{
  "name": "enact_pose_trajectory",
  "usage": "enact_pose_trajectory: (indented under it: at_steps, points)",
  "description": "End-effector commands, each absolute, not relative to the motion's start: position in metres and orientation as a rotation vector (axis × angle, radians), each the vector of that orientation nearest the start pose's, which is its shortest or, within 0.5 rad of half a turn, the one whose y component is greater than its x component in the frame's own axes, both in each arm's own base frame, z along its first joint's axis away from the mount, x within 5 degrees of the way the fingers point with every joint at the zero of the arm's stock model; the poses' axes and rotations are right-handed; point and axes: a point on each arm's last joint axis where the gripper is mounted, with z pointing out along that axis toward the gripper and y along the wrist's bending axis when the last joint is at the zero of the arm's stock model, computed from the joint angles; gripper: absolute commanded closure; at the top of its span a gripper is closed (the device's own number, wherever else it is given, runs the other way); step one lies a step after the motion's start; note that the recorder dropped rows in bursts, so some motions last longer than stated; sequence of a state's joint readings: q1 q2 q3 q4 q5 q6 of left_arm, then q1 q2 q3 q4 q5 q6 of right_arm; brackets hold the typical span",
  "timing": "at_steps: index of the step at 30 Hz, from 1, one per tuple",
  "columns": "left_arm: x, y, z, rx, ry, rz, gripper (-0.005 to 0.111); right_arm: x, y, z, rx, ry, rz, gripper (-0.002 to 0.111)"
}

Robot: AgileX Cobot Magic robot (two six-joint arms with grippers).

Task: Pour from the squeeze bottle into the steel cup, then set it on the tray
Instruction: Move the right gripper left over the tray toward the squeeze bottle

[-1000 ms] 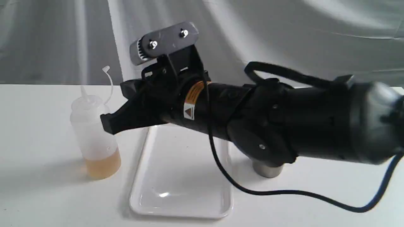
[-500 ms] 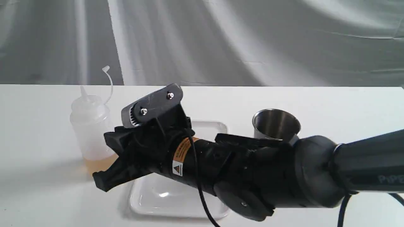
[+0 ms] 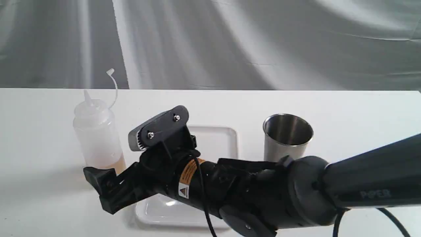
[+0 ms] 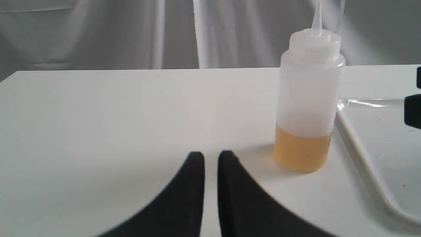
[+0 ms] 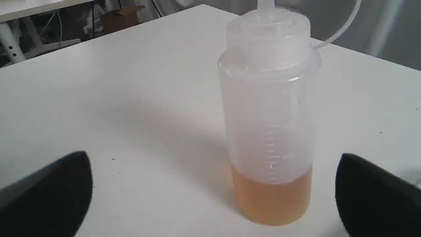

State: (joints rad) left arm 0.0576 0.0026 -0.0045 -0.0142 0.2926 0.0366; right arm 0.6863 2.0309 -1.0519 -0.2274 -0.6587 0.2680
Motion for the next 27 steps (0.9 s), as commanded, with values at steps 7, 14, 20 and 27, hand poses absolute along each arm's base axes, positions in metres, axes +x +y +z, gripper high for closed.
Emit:
enact_pose_trajectory:
  at_steps: [7,14,20,27]
  points:
    - [0.055,0.003,0.187,-0.038,1.767,0.044,0.098,0.323,0.291,0.143,-0.854,1.678,0.617,0.003]
    - [0.055,0.003,0.187,-0.034,1.767,0.047,0.098,0.344,0.3,0.136,-0.784,1.722,0.597,0.003]
    - [0.055,0.003,0.187,-0.034,1.767,0.047,0.098,0.359,0.306,0.123,-0.777,1.755,0.575,0.003]
    - [0.055,0.003,0.187,-0.034,1.767,0.047,0.098,0.38,0.305,0.114,-0.715,1.769,0.56,0.003]
